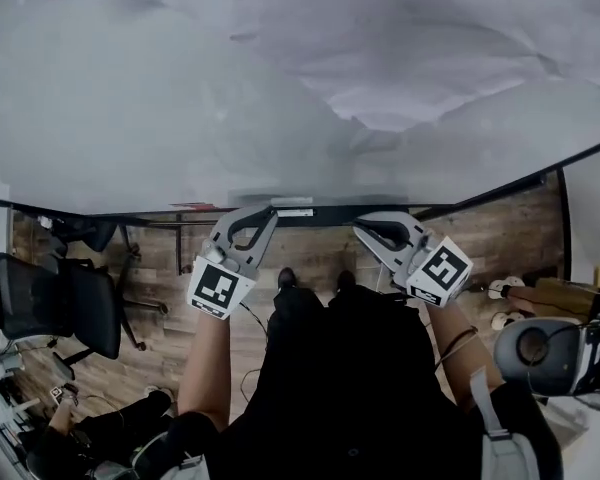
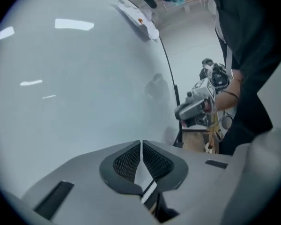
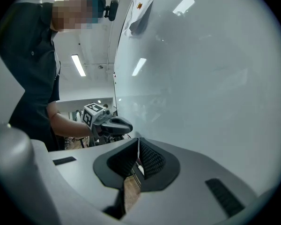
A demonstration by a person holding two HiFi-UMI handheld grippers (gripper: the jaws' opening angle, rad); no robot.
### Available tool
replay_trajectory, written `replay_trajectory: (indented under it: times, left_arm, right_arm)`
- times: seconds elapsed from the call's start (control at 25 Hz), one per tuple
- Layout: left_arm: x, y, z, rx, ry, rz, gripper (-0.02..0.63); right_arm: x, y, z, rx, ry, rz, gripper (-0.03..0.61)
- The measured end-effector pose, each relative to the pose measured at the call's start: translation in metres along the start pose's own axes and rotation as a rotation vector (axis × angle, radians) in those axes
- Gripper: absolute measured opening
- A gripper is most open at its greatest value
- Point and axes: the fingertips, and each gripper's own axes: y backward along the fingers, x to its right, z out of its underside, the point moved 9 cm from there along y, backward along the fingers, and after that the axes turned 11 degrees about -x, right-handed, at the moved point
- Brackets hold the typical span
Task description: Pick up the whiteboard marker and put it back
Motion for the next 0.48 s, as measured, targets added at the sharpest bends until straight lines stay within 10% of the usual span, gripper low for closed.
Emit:
replay_trajectory:
  times: [0.24,0.48]
  left_arm:
    - [-0.014,0.054,-0.019,0.237,0.295,-0.018,0.012]
    - [-0.001,0.092,-0.009,0.278,0.359,-0.088,0.012]
  right_arm:
    - [-0.01,-0.018,-0.014,-0.001,0.049,-0.087,0.025]
    - [-0.022,-0.035,-0.027,0.029,0.079,-0.182,0.025]
